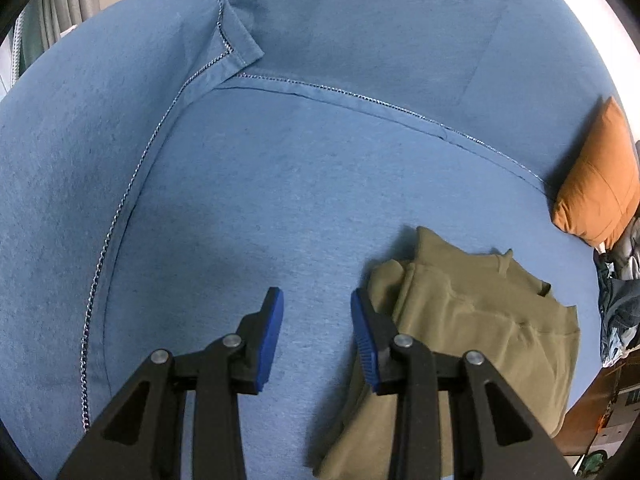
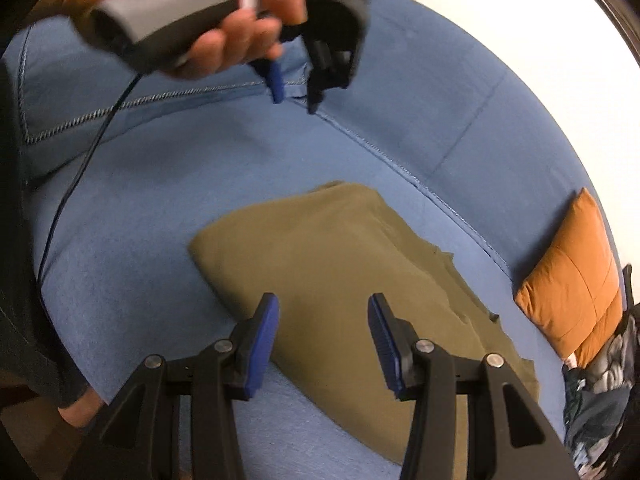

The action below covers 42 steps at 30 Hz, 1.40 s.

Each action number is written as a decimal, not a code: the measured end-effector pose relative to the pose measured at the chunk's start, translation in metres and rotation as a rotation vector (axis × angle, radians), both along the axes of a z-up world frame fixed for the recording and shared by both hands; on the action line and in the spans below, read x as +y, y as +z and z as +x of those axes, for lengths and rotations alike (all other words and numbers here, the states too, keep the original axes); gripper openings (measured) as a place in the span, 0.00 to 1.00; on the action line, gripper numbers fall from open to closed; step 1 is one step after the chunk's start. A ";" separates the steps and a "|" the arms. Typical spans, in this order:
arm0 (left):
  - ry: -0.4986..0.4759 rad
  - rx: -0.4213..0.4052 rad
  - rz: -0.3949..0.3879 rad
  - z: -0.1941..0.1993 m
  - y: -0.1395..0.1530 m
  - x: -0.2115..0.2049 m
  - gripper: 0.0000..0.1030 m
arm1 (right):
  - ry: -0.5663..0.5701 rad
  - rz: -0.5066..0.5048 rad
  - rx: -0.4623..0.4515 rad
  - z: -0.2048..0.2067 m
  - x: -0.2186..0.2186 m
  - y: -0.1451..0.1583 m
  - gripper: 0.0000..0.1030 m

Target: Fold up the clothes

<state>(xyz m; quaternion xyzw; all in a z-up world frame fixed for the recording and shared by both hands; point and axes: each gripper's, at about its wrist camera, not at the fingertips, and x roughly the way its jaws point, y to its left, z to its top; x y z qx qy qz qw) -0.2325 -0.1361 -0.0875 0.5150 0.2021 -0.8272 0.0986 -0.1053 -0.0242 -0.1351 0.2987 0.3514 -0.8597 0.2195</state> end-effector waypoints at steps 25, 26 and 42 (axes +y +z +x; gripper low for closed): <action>0.086 -0.022 0.051 0.014 -0.007 -0.042 0.33 | 0.052 0.089 -0.001 0.004 -0.025 -0.019 0.48; 0.084 -0.021 0.052 0.014 -0.007 -0.042 0.33 | 0.063 0.105 0.000 0.005 -0.029 -0.023 0.49; -0.039 -0.028 0.209 -0.003 -0.019 -0.044 0.33 | 0.139 0.370 0.128 -0.004 -0.074 -0.073 0.17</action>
